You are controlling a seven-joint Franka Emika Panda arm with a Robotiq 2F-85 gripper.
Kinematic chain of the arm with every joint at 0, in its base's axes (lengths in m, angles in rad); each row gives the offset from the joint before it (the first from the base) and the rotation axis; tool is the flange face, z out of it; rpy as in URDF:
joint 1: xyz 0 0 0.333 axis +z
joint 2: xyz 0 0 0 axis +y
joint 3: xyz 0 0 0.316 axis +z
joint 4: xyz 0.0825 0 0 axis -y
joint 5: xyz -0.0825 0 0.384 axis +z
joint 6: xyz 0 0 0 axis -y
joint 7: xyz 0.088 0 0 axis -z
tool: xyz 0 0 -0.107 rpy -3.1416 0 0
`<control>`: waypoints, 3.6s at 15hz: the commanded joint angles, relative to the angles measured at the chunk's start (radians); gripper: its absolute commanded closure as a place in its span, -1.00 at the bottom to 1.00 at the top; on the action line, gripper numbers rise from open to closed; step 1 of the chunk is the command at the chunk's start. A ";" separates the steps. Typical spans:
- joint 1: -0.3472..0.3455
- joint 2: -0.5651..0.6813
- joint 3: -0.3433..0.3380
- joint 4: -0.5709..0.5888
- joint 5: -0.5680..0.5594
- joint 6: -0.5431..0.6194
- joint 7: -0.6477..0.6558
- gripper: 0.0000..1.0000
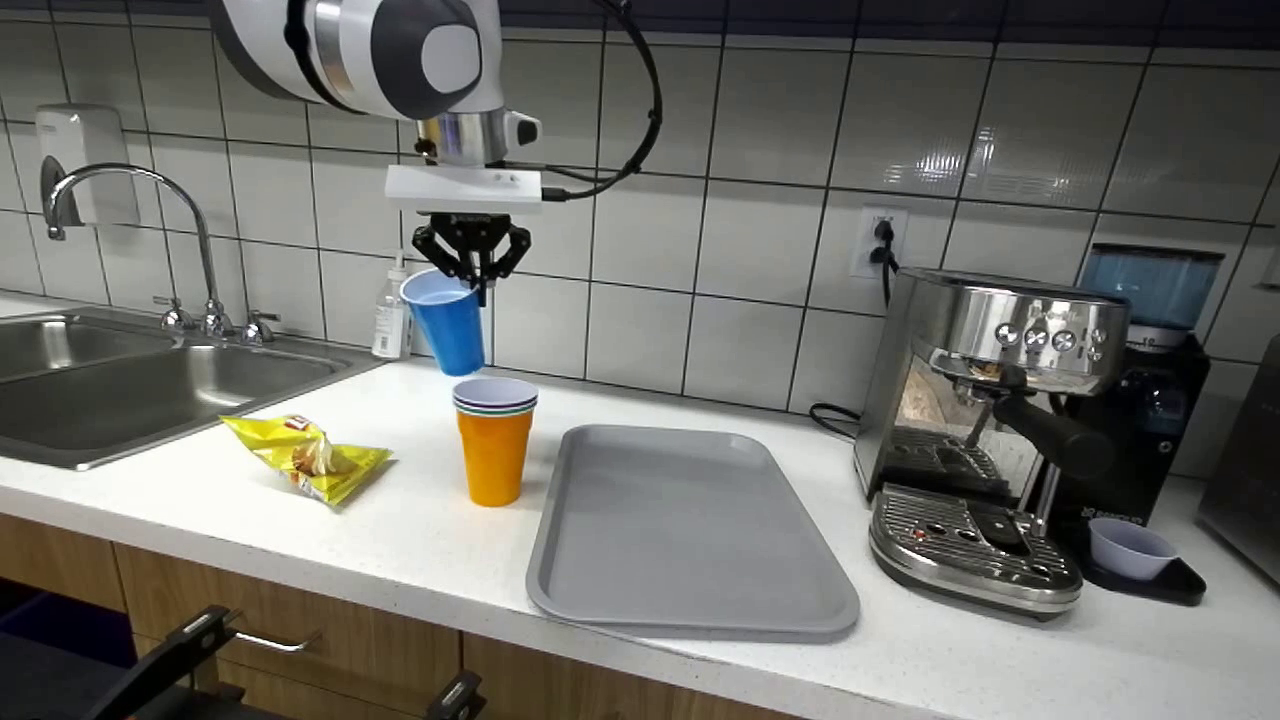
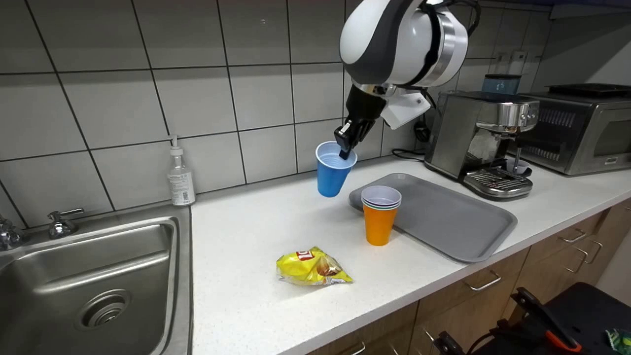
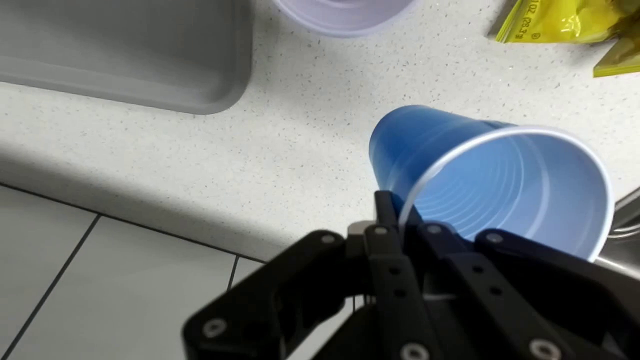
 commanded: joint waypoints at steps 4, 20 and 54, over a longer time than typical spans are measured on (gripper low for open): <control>0.012 -0.177 -0.004 -0.127 0.032 -0.039 -0.043 0.98; 0.107 -0.285 -0.164 -0.136 -0.163 -0.197 0.025 0.98; 0.066 -0.106 -0.232 0.037 -0.141 -0.368 0.087 0.98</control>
